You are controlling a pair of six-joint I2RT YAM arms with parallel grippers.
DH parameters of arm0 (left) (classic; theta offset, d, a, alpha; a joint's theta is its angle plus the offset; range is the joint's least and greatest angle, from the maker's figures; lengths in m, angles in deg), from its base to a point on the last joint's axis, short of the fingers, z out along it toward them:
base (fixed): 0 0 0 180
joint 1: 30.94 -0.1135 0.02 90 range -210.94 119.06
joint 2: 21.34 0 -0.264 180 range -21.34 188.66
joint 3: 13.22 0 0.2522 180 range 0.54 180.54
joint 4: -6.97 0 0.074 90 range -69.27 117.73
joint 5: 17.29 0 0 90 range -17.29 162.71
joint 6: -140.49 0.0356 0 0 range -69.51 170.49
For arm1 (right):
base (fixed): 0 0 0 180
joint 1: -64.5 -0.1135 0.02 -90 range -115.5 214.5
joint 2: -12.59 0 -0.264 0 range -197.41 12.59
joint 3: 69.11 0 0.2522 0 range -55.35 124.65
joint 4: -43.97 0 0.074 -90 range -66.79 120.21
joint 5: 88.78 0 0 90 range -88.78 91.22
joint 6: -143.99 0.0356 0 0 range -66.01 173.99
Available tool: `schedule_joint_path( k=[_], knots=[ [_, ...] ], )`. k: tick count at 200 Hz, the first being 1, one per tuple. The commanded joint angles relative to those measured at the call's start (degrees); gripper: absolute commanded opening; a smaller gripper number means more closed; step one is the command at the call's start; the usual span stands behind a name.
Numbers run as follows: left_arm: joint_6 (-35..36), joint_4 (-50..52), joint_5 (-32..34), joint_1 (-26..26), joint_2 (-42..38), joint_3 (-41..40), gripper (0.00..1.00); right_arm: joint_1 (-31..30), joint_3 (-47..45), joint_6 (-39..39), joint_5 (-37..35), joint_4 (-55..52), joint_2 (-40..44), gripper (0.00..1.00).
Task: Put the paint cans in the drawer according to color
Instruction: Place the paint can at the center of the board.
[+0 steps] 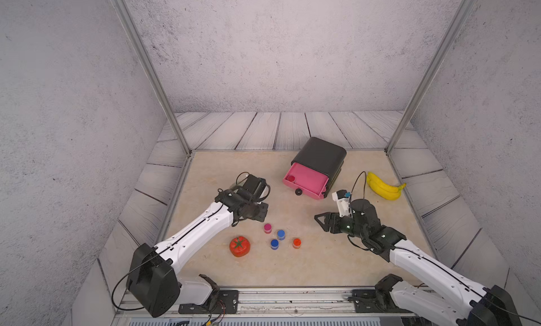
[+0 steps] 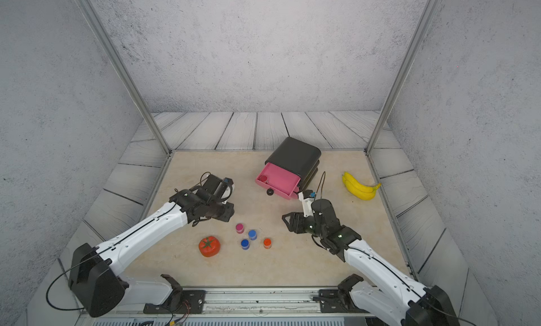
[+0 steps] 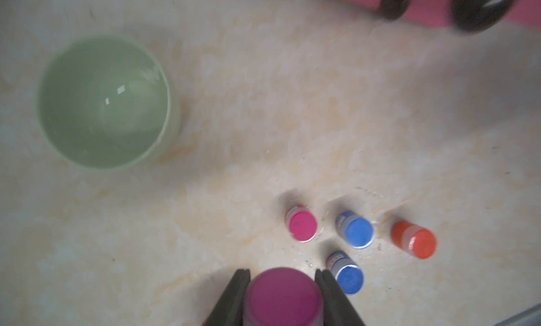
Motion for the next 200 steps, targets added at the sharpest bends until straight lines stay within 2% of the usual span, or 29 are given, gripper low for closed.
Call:
schedule_joint_path(
  k=[1, 59, 90, 141, 200],
  knots=[
    [-4.63, -7.51, -1.71, -2.21, -0.16, -5.02, 0.26, -4.61, 4.48, -4.62, -2.14, -4.34, -4.00, 0.64],
    [-5.07, -10.93, -4.09, -4.79, 11.12, -6.80, 0.29, -13.18, 10.33, -7.33, -10.53, -14.18, -14.87, 0.65],
    [-4.77, -11.96, -5.62, -6.02, 14.96, -5.41, 0.31, -15.28, 11.66, -7.46, -11.19, -15.18, -18.69, 0.66],
    [-4.81, -11.92, -6.04, -6.20, 16.46, -5.82, 0.46, -17.30, 14.88, -8.51, -11.70, -17.98, -24.61, 0.69],
    [-3.89, -9.43, -6.02, -6.73, 14.33, -4.08, 0.49, -19.40, 19.10, -10.14, -13.42, -21.34, -29.90, 0.70]
  ],
)
